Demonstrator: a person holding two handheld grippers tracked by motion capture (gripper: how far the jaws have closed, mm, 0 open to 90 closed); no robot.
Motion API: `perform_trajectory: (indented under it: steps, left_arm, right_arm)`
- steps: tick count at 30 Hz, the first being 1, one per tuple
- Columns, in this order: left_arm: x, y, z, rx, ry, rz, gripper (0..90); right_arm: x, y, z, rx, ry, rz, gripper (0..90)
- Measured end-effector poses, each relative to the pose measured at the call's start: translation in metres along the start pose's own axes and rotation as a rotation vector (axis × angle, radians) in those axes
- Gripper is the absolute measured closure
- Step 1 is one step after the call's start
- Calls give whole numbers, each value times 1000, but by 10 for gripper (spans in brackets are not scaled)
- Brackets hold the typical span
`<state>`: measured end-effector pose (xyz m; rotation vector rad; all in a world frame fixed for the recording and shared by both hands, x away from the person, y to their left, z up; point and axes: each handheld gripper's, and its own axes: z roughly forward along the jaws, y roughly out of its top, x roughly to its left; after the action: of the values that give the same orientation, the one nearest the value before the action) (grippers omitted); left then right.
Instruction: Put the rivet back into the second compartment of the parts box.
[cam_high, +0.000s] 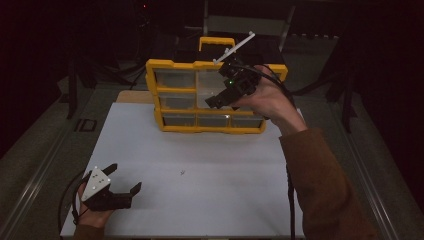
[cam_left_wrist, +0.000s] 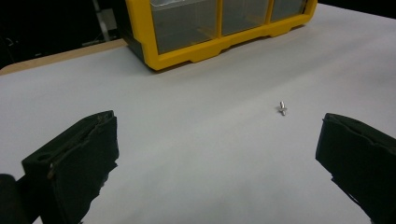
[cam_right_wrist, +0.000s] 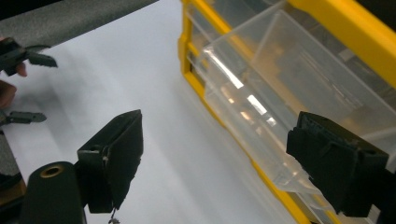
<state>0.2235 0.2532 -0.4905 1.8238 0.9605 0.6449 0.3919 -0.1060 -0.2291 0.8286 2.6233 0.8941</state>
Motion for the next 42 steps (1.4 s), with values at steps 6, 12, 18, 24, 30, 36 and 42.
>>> perform_trajectory:
  steps: [6,12,18,24,30,36,42]
  left_arm:
    - [0,0,0,0,0,0,0]
    - [0,0,0,1,-1,2,0]
    - [0,0,-1,0,0,2,0]
    - [0,0,-1,-1,-1,2,0]
    - [0,0,-1,-2,-1,1,0]
    - [0,0,-1,-5,0,1,0]
    - [0,0,-1,-4,-1,1,0]
  right_arm:
    - [15,-4,2,-11,5,-35,167]
    - [28,-8,11,10,16,-67,168]
    - [36,-13,26,39,31,-78,170]
    - [41,-20,47,71,43,-77,170]
    - [45,-28,69,98,36,-78,170]
    - [48,-36,89,124,22,-77,170]
    - [51,-45,113,154,8,-77,170]
